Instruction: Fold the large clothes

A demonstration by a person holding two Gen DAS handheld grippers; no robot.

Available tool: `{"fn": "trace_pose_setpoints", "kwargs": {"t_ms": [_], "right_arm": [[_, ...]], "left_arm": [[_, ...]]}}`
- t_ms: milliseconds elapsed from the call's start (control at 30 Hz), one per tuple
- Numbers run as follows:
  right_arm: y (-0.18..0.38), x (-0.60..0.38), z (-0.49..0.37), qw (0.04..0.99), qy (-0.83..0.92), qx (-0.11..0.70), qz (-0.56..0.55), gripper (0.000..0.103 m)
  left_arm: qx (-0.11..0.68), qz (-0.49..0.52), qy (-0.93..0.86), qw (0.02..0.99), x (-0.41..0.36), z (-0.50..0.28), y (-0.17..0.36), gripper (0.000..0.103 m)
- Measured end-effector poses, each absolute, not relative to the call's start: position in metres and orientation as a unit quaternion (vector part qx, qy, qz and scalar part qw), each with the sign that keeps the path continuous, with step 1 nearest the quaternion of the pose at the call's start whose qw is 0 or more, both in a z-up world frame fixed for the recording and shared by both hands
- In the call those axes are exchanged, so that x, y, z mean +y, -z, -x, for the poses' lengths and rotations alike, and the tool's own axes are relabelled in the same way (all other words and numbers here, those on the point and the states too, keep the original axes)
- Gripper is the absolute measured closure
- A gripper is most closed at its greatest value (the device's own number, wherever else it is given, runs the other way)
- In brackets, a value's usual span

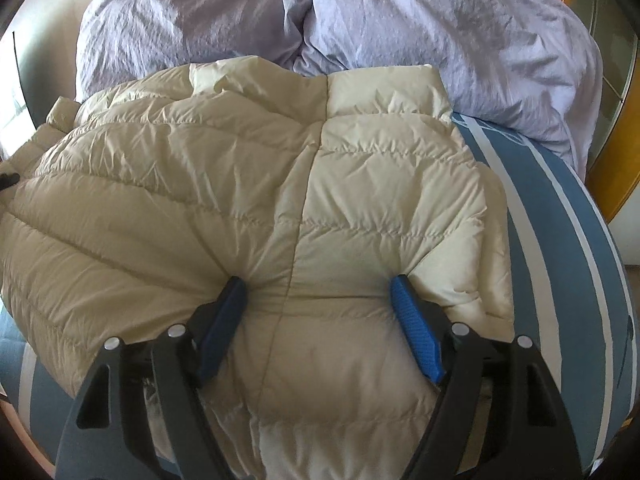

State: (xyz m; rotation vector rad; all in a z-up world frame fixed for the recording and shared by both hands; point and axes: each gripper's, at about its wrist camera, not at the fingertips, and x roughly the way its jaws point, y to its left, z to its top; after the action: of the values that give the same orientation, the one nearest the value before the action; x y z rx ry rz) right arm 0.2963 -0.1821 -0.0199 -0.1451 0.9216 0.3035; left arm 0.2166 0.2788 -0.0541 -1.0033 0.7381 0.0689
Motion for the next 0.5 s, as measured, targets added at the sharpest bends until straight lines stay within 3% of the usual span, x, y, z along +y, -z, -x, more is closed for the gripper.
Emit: {"fn": "trace_pose_setpoints", "kwargs": {"t_ms": [500], "right_arm": [[0.02,-0.188,-0.301,0.879,-0.155,0.449,0.043,0.027]], "left_arm": [[0.269,0.457,0.122,0.839,0.197,-0.229,-0.061,0.082]]}}
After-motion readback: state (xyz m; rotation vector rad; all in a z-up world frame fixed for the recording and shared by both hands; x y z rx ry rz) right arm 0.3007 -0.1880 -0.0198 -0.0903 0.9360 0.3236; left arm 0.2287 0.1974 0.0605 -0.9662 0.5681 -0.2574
